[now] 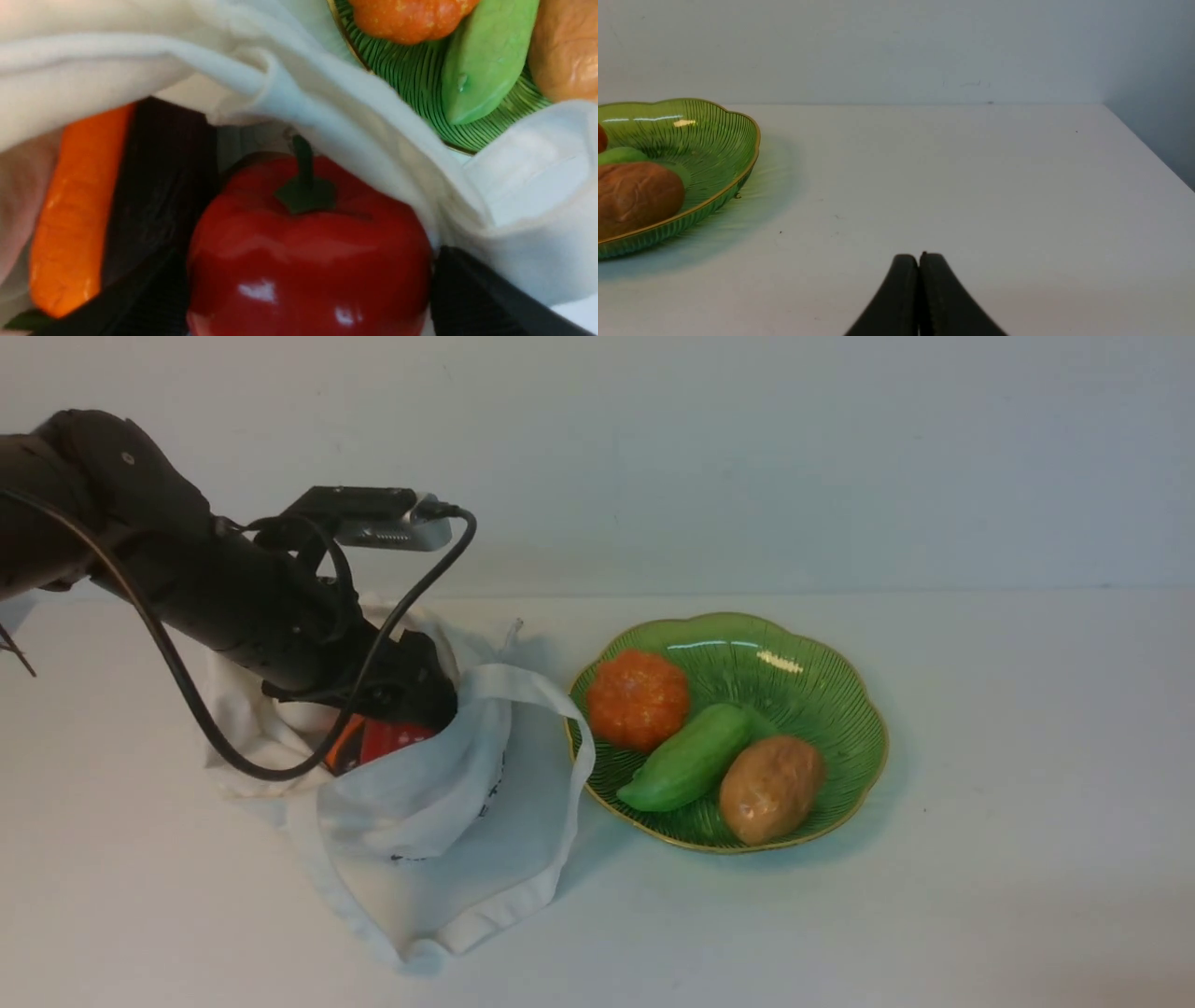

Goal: Take vegetables from cloth bag on white table place on plate.
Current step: 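Reach into the bag and grasp the red bell pepper with the left gripper, then take the red bell pepper out of the bag and place it on the plate with the left gripper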

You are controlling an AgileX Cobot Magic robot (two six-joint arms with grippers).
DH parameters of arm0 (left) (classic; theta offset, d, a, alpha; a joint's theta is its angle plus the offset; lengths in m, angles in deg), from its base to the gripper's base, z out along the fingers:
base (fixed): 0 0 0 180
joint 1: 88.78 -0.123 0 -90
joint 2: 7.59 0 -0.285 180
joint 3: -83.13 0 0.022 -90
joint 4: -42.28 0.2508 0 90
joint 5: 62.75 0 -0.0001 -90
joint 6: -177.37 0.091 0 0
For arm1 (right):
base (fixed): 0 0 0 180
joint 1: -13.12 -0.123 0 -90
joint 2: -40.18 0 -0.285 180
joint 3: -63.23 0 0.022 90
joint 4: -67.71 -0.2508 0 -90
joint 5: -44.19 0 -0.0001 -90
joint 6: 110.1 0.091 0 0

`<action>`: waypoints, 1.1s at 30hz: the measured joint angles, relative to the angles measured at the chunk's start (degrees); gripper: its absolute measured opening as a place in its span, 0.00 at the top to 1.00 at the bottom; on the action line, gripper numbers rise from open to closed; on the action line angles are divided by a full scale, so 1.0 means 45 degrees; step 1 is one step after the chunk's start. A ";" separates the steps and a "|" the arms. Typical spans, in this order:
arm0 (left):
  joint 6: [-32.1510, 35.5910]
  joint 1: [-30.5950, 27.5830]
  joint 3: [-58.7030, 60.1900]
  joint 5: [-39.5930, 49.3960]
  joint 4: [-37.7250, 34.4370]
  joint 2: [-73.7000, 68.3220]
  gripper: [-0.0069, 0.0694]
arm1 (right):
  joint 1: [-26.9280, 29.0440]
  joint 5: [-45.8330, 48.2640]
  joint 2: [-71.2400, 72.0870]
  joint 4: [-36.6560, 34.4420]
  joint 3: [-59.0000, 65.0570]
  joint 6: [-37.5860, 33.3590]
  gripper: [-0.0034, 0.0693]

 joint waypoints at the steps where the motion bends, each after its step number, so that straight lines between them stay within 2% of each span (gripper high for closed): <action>1: -0.0003 0.0000 -0.0026 0.0000 -0.0116 -0.0061 0.08 | 0.0000 0.0000 0.0000 0.0000 0.0000 0.0000 0.97; 8: 0.0006 0.0000 -0.0143 0.0012 -0.0445 -0.0346 0.15 | 0.0000 0.0000 0.0000 0.0000 0.0000 0.0000 0.97; 19: -0.0026 0.0000 -0.0394 0.0360 -0.0231 -0.0261 0.16 | 0.0000 0.0000 0.0000 0.0000 0.0000 0.0000 0.97; 26: -0.0677 0.0000 -0.1493 0.1301 0.1454 0.1148 0.16 | 0.0000 0.0000 0.0000 0.0000 0.0000 0.0000 0.97; 29: -0.1413 0.0000 -0.1826 0.1672 0.2364 0.2415 0.16 | 0.0000 0.0000 0.0000 0.0000 0.0000 0.0000 0.97; 33: -0.1980 0.0000 -0.1839 0.1733 0.2777 0.3478 0.16 | 0.0000 0.0000 0.0000 0.0000 0.0000 0.0000 0.97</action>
